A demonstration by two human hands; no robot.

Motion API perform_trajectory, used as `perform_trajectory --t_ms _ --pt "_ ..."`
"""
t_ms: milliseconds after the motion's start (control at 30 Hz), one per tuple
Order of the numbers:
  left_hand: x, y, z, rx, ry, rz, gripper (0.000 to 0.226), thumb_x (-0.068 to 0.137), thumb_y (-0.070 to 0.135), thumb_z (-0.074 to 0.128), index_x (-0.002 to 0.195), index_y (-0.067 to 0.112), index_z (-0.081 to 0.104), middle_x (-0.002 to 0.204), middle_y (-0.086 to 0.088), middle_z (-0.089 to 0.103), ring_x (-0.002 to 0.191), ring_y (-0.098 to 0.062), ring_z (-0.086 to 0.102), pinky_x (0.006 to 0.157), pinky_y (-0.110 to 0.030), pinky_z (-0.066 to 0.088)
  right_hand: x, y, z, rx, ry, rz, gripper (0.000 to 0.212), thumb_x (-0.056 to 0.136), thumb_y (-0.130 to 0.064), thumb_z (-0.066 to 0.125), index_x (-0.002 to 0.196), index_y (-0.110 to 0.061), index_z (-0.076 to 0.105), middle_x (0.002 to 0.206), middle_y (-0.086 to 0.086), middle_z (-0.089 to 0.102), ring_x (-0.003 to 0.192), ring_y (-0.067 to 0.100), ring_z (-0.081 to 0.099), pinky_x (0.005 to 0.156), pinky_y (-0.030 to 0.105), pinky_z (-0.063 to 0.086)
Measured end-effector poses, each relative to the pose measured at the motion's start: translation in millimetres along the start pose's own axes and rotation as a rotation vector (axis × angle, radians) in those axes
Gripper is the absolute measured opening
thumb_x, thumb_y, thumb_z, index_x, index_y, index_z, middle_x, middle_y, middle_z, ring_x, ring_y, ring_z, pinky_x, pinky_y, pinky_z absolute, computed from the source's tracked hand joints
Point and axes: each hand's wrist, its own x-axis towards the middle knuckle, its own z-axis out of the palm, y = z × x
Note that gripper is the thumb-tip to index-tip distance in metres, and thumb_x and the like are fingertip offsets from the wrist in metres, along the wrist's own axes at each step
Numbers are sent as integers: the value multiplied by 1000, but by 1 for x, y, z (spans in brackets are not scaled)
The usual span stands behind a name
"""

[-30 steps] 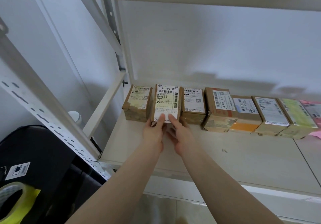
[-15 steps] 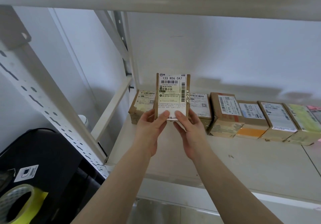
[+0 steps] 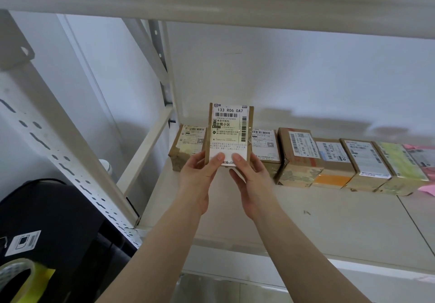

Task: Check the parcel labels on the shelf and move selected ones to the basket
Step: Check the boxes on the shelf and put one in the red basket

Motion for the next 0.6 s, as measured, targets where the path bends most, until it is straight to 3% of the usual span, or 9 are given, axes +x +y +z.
perform_trajectory --t_ms 600 --pt "10 -7 -3 38 48 -56 52 76 16 80 124 8 60 105 -1 75 102 -11 69 96 -26 49 10 9 1 5 59 88 62 82 -15 77 139 -14 53 121 2 72 117 16 64 91 28 50"
